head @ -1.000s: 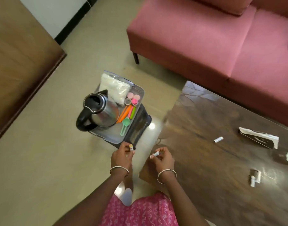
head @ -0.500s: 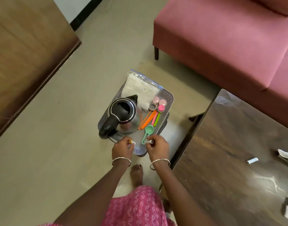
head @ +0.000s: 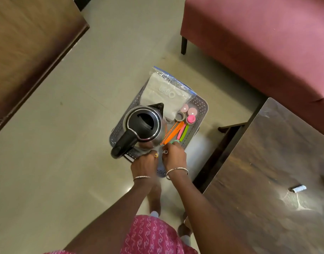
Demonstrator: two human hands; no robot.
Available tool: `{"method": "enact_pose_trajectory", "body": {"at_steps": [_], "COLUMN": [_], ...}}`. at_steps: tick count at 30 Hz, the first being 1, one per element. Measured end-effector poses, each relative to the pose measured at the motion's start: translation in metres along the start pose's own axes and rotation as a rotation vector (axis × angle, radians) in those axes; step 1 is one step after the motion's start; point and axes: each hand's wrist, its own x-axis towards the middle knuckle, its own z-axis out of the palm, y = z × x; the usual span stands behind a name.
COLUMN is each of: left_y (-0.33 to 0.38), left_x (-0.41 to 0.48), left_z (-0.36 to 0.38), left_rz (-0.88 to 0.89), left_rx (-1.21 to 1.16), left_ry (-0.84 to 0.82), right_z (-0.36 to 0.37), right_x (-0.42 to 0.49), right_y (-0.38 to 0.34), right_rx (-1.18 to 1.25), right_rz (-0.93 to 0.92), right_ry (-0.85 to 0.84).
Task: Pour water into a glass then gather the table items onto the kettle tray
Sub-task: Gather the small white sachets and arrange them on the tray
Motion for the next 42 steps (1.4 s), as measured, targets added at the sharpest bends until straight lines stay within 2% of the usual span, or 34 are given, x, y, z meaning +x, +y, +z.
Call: {"method": "enact_pose_trajectory", "body": {"at_steps": [4,13,30,42], "left_y": [0.006,0.010,0.006,0.010], "left_x": [0.001,0.009,0.008,0.007], "left_z": [0.002,0.021,0.022,0.022], "left_rz": [-0.022,-0.029,-0.110,-0.162], "left_rx": [-0.042,-0.183,-0.223,-0.221], "left_ry": [0.085,0.133,0.059,0.094], "right_z": [0.009,0.016,0.014,0.021], "right_x": [0.006,0.016,0.017,0.020], "right_y": [0.002,0.010,0.009,0.012], "right_rx": [-0.028,-0.051,-0.046,-0.039], "right_rz": [-0.063,-0.117,-0.096,-0.098], "right_ry": [0.031,0.060,0.021,0.071]}}
